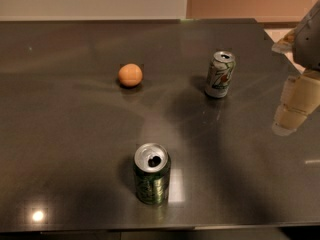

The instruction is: Move orange near 7up can

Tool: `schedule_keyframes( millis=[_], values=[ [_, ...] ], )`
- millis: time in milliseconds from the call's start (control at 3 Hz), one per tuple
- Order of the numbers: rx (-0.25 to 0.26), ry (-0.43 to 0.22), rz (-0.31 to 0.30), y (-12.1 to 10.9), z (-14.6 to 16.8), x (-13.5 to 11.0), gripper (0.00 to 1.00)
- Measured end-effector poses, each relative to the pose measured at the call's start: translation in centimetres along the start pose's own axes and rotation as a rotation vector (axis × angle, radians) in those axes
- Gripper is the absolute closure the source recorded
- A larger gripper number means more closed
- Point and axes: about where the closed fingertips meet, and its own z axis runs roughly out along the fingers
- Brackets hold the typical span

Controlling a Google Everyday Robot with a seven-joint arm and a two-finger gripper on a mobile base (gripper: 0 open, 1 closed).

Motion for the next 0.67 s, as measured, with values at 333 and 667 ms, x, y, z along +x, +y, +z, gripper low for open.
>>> schedule_keyframes(
  millis=[333, 667],
  values=[
    [0.000, 0.000, 0.000, 0.00, 0.00, 0.00, 0.00],
    [-0.005, -0.007, -0.016, -0.35, 0.24, -0.86, 0.00]
  ],
)
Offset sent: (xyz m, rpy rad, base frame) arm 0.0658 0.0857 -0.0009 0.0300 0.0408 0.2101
